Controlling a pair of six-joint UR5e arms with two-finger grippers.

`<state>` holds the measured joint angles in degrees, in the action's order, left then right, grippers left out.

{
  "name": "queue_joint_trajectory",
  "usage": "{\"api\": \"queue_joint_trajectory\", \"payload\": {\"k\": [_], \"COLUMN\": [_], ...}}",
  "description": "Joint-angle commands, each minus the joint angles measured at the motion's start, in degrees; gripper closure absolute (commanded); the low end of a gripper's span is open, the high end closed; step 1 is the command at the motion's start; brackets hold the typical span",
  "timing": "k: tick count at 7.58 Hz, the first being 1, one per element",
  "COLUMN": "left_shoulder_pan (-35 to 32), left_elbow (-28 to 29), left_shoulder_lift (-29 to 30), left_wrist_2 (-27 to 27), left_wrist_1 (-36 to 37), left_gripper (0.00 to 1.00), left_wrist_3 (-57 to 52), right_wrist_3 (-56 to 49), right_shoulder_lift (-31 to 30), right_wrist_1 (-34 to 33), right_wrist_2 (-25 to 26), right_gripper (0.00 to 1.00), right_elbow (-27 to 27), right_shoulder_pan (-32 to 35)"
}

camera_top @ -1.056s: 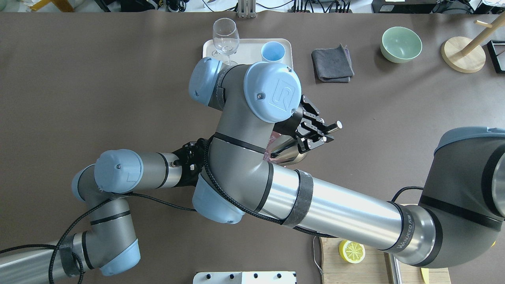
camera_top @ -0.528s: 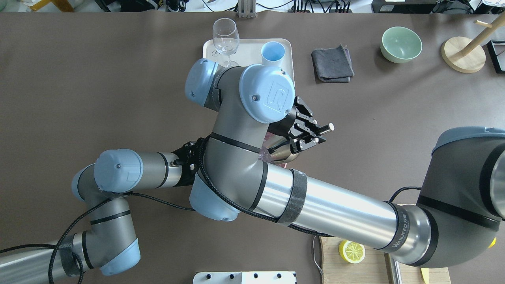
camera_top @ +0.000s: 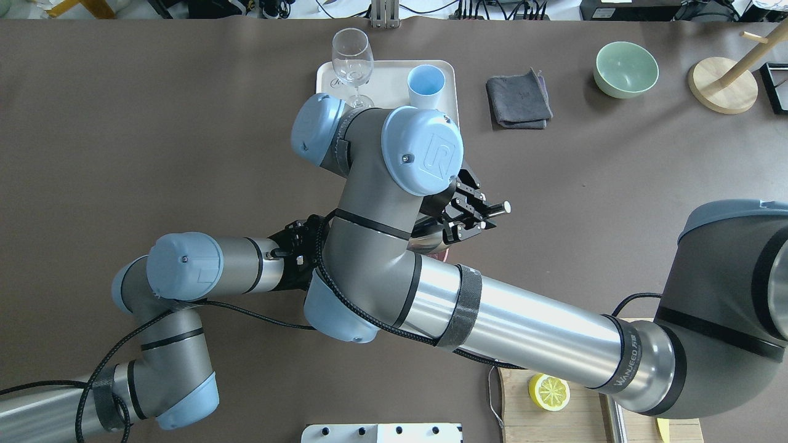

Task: Put ice in cup with scoop
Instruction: 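Lower the scoop with the right gripper into the ice cubes, then drag the scoop through the ice with the right gripper while left steadies bowl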

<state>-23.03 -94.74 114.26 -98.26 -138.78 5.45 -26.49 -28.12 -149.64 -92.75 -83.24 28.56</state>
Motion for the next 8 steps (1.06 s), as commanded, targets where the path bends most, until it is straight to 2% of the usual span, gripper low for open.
{"api": "queue_joint_trajectory", "payload": {"k": [1, 8], "left_shoulder_pan": [0.00, -0.09], "left_elbow": [-0.09, -0.09], "left_shoulder_lift": [0.00, -0.09], "left_wrist_2": [0.00, 0.00], "left_wrist_1": [0.00, 0.00], "left_gripper": [0.02, 0.02], "left_wrist_3": [0.00, 0.00], "right_wrist_3": [1.69, 9.69], "right_shoulder_lift": [-1.50, -6.94], "right_wrist_1": [3.90, 15.15], "right_wrist_2": [-1.03, -2.96], "right_gripper": [1.00, 1.00], "right_elbow": [0.01, -2.98], "right_shoulder_pan": [-0.09, -0.09]}}
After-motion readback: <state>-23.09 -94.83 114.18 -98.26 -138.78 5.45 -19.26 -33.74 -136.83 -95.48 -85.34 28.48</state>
